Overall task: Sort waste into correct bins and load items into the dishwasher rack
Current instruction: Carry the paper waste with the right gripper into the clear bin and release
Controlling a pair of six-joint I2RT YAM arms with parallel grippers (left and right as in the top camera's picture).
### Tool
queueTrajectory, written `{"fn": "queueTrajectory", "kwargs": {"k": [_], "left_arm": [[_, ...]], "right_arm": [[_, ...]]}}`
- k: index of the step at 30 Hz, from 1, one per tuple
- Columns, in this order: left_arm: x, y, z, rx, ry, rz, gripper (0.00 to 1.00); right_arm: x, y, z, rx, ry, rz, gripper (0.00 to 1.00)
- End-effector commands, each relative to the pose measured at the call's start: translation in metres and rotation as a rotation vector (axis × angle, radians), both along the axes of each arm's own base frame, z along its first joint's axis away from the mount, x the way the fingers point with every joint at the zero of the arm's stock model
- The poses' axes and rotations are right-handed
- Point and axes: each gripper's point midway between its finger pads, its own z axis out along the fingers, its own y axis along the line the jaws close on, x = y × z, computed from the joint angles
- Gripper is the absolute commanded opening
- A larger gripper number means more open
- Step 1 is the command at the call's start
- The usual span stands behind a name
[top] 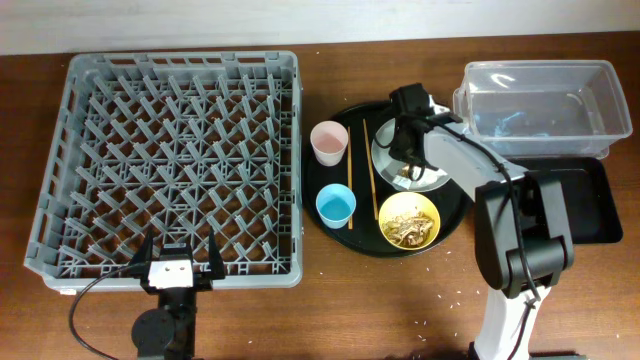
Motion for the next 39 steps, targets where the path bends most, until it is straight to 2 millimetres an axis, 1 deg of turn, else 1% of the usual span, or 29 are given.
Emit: {"fn": "queueTrajectory", "kwargs": {"k": [1,2,4,5,6,7,8,10,11,12,14,15,17,18,22,25,27,28,29,30,31,32,33,35,37,39], "left_arm": [[0.000,0.000,0.000,0.015,-0.001,-0.004,1.00],[0.000,0.000,0.000,0.015,0.000,-0.004,1.00],[0.000,0.000,0.000,0.015,0.000,-0.004,1.00],[0.000,0.000,0.000,0.015,0.000,-0.004,1.00],[0.000,0.000,0.000,0.015,0.000,-0.004,1.00],[0.000,0.000,0.000,0.015,-0.001,-0.004,1.00],[0.000,0.000,0.000,0.015,0.000,-0.004,1.00],[0.000,0.000,0.000,0.015,0.000,-0.004,1.00],[0.000,0.000,0.000,0.015,0.000,-0.004,1.00],[0.000,0.000,0.000,0.015,0.000,-0.004,1.00],[0.000,0.000,0.000,0.015,0.000,-0.004,0.99],[0.000,0.000,0.000,0.015,0.000,-0.004,1.00],[0.000,0.000,0.000,0.015,0.000,-0.004,0.99],[0.000,0.000,0.000,0.015,0.000,-0.004,1.00],[0.000,0.000,0.000,0.015,0.000,-0.004,0.99],[0.000,0.000,0.000,0.015,-0.001,-0.004,1.00],[0.000,0.000,0.000,0.015,-0.001,-0.004,1.00],[0.000,0.000,0.000,0.015,0.000,-0.004,1.00],[0.000,0.000,0.000,0.015,0.000,-0.004,1.00],[0.000,0.000,0.000,0.015,0.000,-0.004,1.00],[0.000,0.000,0.000,0.015,0.000,-0.004,1.00],[0.000,0.000,0.000,0.015,-0.001,-0.004,0.99],[0.000,0.000,0.000,0.015,-0.001,-0.004,1.00],[0.000,0.000,0.000,0.015,0.000,-0.004,1.00],[0.000,0.000,0.000,0.015,0.000,-0.004,1.00],[0.000,0.000,0.000,0.015,0.000,-0.004,1.00]], "right_arm": [[0.030,0.020,0.076,0.030,-0.110,0.203,0.04],[0.033,0.022,0.097,0.036,-0.136,0.212,0.04],[0.038,0.018,0.139,0.042,-0.189,0.203,0.04],[0.041,0.011,0.168,0.044,-0.232,0.189,0.04],[0.042,0.003,0.189,0.046,-0.264,0.172,0.04],[0.043,-0.007,0.206,0.046,-0.291,0.152,0.04],[0.044,-0.019,0.218,0.045,-0.313,0.126,0.04],[0.046,-0.042,0.229,0.042,-0.338,0.075,0.04],[0.047,-0.055,0.230,0.043,-0.344,0.042,0.04],[0.047,-0.072,0.230,0.051,-0.349,-0.014,0.04],[0.046,-0.104,0.222,0.061,-0.340,-0.116,0.04],[0.046,-0.123,0.213,0.064,-0.329,-0.170,0.04],[0.046,-0.147,0.201,0.066,-0.311,-0.234,0.04],[0.047,-0.160,0.191,0.071,-0.298,-0.262,0.04],[0.055,-0.188,0.157,0.112,-0.258,-0.311,0.04],[0.059,-0.192,0.139,0.129,-0.236,-0.321,0.04],[0.063,-0.193,0.132,0.128,-0.231,-0.322,0.04],[0.066,-0.194,0.129,0.129,-0.235,-0.324,0.11],[0.069,-0.194,0.129,0.129,-0.247,-0.322,0.45],[0.072,-0.195,0.130,0.129,-0.259,-0.320,0.72],[0.075,-0.194,0.131,0.131,-0.271,-0.317,0.95],[0.076,-0.194,0.132,0.134,-0.277,-0.315,0.99],[0.076,-0.192,0.136,0.145,-0.283,-0.308,0.98],[0.074,-0.180,0.149,0.199,-0.293,-0.262,0.98],[0.069,-0.161,0.171,0.254,-0.307,-0.149,0.98],[0.059,-0.138,0.200,0.298,-0.332,-0.029,0.99]]}}
